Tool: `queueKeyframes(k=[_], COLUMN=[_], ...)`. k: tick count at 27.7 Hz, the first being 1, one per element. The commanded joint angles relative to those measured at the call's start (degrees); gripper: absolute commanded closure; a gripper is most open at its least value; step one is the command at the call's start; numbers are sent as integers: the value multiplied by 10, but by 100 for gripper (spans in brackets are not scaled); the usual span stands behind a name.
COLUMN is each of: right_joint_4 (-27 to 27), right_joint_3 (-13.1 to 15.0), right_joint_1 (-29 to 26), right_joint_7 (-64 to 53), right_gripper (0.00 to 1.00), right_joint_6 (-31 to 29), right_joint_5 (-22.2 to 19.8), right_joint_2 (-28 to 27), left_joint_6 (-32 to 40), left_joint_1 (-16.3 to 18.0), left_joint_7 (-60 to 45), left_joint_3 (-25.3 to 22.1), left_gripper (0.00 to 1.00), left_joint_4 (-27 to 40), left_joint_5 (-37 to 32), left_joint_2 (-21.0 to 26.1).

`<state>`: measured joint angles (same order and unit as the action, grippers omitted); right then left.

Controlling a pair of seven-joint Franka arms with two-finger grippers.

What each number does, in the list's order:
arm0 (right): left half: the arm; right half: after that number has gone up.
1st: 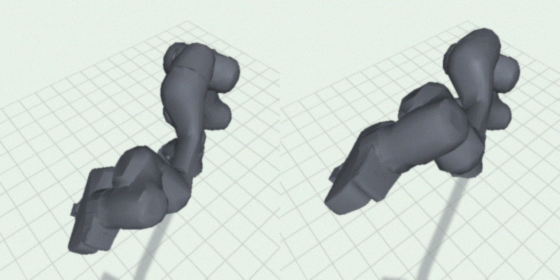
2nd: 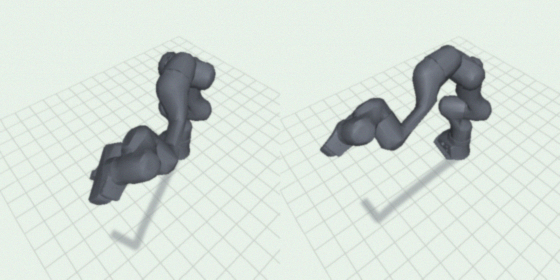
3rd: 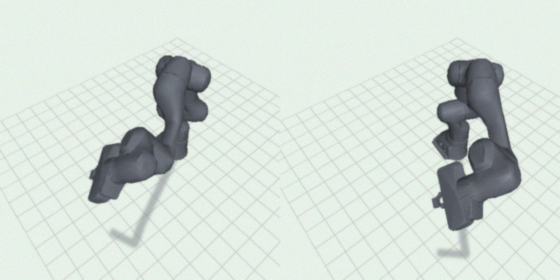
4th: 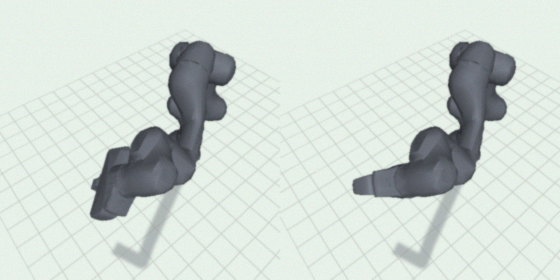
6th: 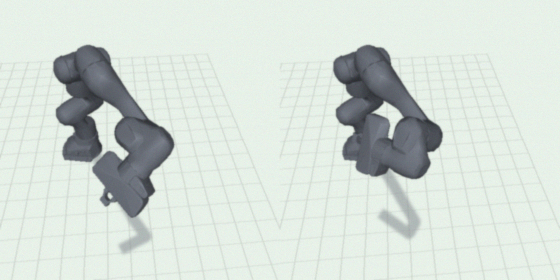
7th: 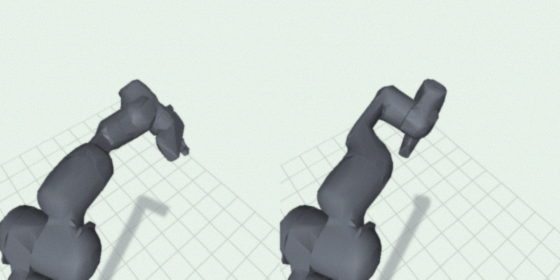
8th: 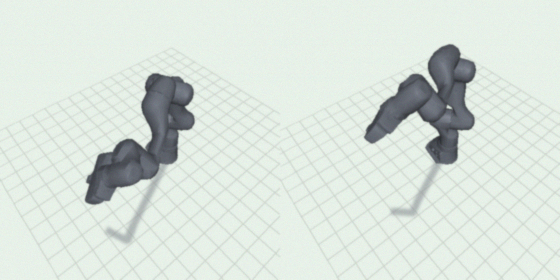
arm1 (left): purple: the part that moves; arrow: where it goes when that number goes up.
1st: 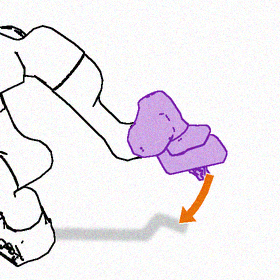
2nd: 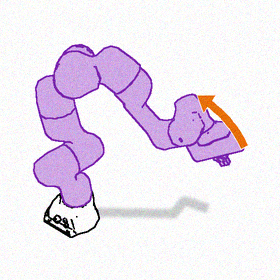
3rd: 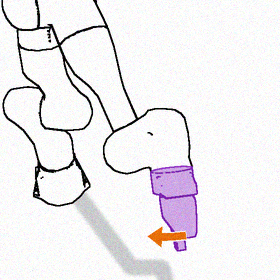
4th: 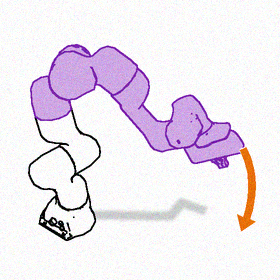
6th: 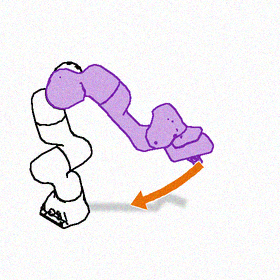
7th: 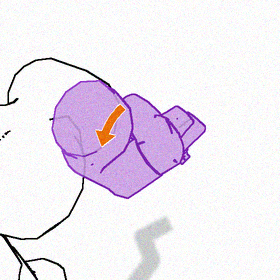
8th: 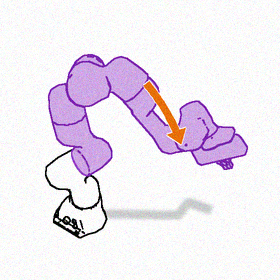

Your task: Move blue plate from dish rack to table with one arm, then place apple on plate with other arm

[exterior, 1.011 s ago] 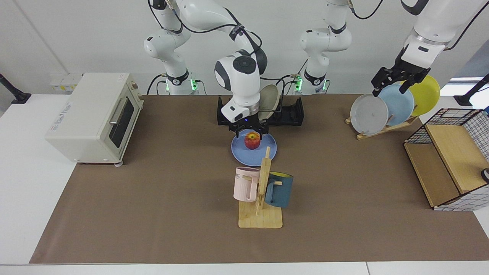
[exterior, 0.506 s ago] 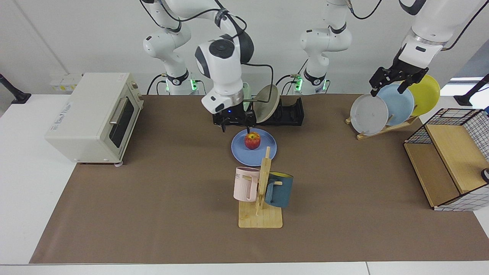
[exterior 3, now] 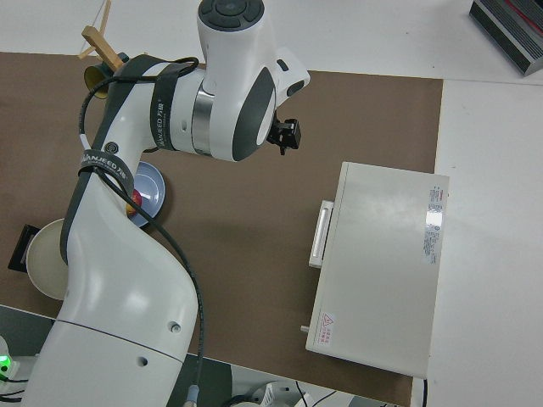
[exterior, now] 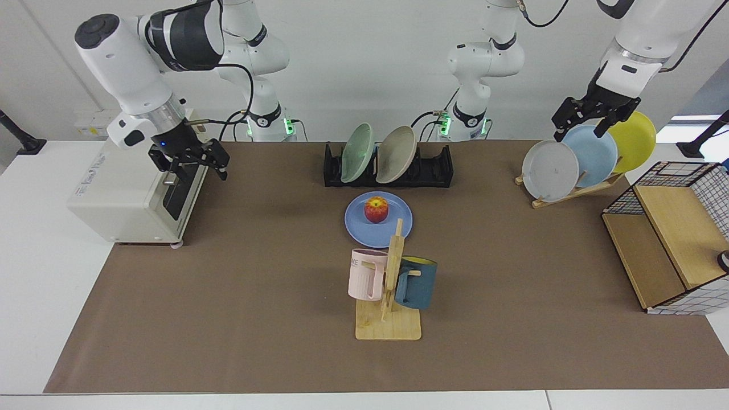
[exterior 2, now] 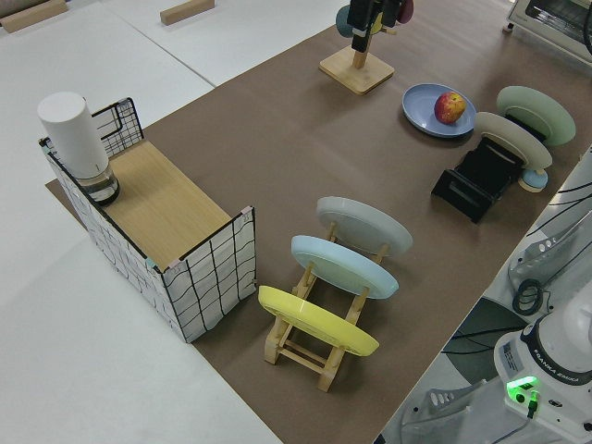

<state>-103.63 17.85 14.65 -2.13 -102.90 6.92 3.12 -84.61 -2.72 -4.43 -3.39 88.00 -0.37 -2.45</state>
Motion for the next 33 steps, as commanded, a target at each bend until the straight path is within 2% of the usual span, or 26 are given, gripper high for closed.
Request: queueKeyframes(k=[1, 8, 16, 21, 32, 33], right_joint_4=[22, -11, -13, -12, -3, -2], right_joint_3=[-12, -24, -24, -22, -26, -33], right_joint_1=[0, 20, 13, 12, 42, 32], right_joint_7=[-6, -18, -7, -4, 99, 112], right_gripper=[0, 0, 0, 0, 0, 0], right_joint_6=[41, 23, 15, 15, 14, 14], right_joint_5=[-19, -142, -138, -115, -114, -114], right_joint_2=[16, 22, 21, 21, 15, 14], left_joint_6=[0, 0, 0, 0, 0, 0], left_joint_1=[-4, -4, -4, -4, -4, -4], left_joint_7=[-1, -1, -1, -1, -1, -1], left_joint_3=[-9, -7, -7, -6, -6, -7], left_gripper=[0, 0, 0, 0, 0, 0], left_joint_4=[4, 4, 4, 4, 4, 4], left_joint_5=[3, 3, 2, 2, 2, 2], left_joint_2=[-9, -9, -9, -9, -10, -11])
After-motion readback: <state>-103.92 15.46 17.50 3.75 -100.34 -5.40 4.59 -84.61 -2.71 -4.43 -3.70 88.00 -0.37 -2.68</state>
